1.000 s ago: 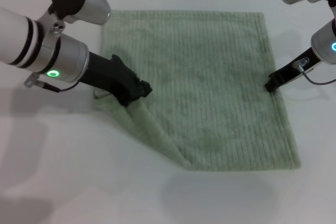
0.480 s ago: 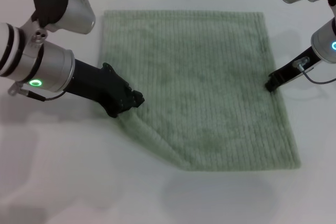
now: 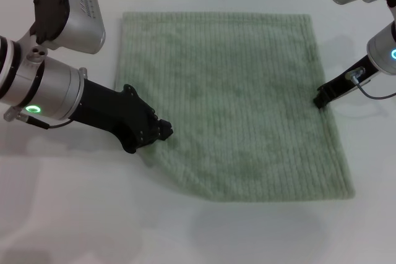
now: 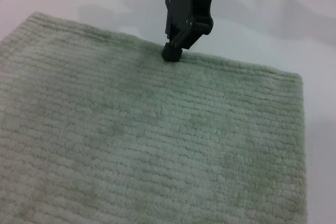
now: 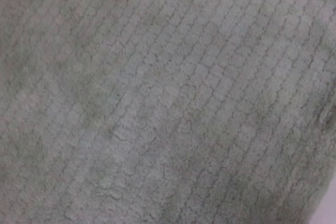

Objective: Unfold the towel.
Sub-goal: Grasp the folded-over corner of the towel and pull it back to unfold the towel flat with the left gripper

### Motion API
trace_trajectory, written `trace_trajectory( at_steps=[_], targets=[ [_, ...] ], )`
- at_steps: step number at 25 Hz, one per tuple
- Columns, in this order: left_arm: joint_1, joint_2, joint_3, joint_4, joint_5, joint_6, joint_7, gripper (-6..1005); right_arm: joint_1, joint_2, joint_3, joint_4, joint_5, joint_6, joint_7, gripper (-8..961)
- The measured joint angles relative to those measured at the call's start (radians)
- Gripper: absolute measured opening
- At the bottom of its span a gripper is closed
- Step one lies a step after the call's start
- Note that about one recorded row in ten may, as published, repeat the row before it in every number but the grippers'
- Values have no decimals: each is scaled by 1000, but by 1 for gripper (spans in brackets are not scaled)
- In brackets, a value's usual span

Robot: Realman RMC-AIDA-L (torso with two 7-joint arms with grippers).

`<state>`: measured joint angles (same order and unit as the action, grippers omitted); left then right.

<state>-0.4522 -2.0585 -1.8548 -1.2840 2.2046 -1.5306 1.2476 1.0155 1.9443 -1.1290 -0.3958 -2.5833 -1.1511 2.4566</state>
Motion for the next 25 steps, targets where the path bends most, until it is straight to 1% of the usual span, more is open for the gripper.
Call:
trace_trajectory(
  at_steps=[9, 25],
  targets=[
    [4, 1, -4, 3, 1, -24, 14, 40, 1, 1, 0, 0, 0, -1, 1, -2],
    [52, 0, -8, 10, 28, -32, 0, 41, 10, 1, 0, 0, -1, -1, -3, -2]
  ],
)
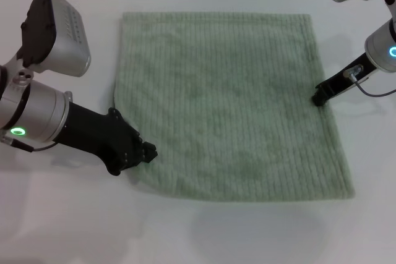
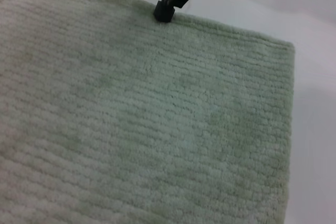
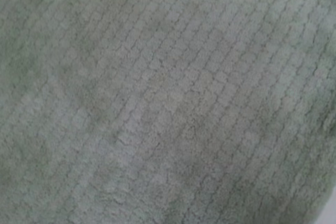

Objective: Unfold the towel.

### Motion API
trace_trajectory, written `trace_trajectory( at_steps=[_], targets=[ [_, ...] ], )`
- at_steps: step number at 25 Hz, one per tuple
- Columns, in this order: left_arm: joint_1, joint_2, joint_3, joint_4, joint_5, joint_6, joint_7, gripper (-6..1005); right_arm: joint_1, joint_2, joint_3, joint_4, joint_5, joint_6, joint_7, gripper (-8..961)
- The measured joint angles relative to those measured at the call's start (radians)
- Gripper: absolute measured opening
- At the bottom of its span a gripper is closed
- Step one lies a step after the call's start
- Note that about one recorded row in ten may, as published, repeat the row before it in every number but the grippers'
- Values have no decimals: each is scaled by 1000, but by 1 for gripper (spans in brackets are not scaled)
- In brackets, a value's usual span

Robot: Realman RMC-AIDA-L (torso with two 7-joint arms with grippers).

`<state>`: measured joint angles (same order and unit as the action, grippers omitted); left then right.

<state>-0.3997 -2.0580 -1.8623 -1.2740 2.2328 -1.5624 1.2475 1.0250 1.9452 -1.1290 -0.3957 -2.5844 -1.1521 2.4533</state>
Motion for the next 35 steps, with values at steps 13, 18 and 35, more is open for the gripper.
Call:
trace_trajectory(
  at_steps=[13, 18, 35],
  targets=[
    [-16, 1, -30, 33, 36, 3, -12, 356, 3, 1, 0, 0, -2, 0, -1, -2],
    [-22, 1, -163, 26, 8, -3, 60, 591, 3, 1, 0, 0, -2, 0, -1, -2],
    [-134, -10, -342, 618, -720, 436, 619, 643, -13, 63, -18, -257, -318, 7, 198, -1]
  ],
)
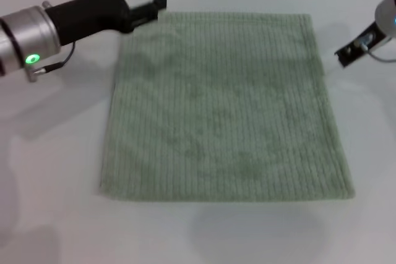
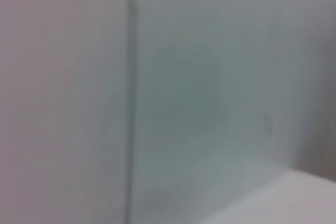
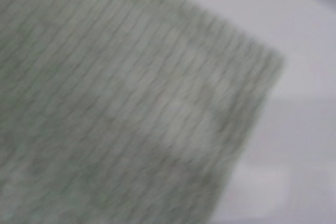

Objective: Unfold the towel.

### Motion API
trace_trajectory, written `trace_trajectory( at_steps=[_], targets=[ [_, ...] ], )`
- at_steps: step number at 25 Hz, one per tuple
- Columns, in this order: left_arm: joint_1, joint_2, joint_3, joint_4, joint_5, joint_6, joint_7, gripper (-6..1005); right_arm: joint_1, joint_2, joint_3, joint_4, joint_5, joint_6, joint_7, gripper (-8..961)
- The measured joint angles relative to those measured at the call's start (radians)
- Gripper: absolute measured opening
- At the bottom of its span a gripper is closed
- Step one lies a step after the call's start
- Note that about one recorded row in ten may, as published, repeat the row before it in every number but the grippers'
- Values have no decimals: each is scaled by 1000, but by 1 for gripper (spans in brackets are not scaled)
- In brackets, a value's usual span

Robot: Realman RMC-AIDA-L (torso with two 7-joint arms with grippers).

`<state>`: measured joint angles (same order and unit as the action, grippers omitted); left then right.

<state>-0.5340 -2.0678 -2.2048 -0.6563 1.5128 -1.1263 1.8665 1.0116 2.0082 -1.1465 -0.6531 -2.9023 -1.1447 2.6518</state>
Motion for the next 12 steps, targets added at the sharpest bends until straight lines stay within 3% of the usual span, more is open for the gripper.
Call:
trace_trajectory(
  at_steps=[6, 9, 10, 12],
  targets=[
    [-81, -1, -9, 253, -417, 95, 283, 638, -67, 18, -62, -208, -15, 29, 32, -2],
    [-93, -1, -9, 305, -638, 89, 353, 638, -168, 49, -90, -379, -16, 124, 30, -2],
    [-93, -1, -9, 305, -638, 89, 353, 637, -168, 49, -90, -379, -16, 124, 30, -2],
    [-94, -1, -9, 306, -692, 89, 361, 637, -241, 65, -127, -456, -16, 204, 29, -1]
  ],
)
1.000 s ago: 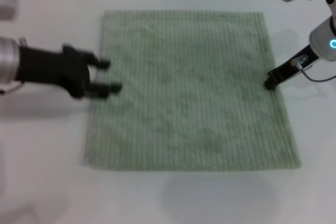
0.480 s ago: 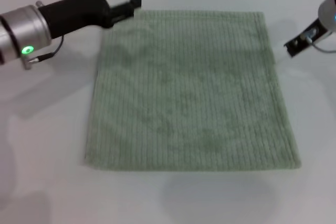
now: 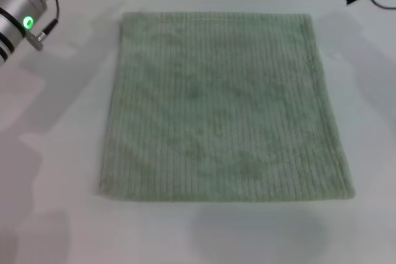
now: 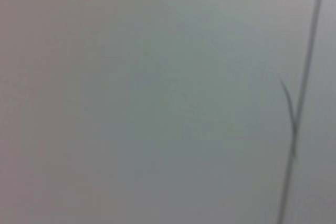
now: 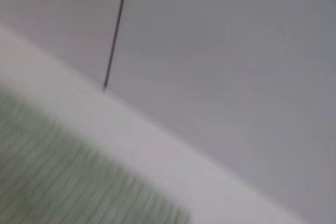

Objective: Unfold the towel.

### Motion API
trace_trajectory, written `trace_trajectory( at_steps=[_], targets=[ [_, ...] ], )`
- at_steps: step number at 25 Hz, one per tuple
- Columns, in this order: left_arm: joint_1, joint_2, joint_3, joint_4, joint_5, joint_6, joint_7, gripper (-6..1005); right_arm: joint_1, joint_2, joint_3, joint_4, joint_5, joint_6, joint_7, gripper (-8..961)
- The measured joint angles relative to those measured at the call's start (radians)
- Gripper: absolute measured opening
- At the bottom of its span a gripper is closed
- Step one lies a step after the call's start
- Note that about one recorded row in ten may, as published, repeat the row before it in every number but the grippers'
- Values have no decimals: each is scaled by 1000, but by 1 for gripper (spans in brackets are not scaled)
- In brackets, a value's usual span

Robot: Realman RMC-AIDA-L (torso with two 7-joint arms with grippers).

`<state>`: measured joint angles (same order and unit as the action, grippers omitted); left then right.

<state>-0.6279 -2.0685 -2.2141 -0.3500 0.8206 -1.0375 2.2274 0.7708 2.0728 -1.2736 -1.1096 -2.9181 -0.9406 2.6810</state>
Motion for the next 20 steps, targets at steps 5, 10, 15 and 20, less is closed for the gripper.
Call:
trace_trajectory(
  at_steps=[5, 10, 15, 20],
  targets=[
    [-1, 0, -1, 5, -134, -2, 20, 636, -220, 11, -147, -139, 6, 308, 27, -1],
    [-8, -1, 2, 28, -224, -3, 83, 635, -458, 14, -266, -140, 88, 820, 33, -1],
    [-29, -1, 1, 90, -311, -1, 211, 635, -575, 9, -376, 99, 177, 1476, 48, -1],
    [-29, -1, 1, 114, -327, 5, 285, 635, -545, 10, -412, 398, 206, 1934, 157, -1]
  ],
)
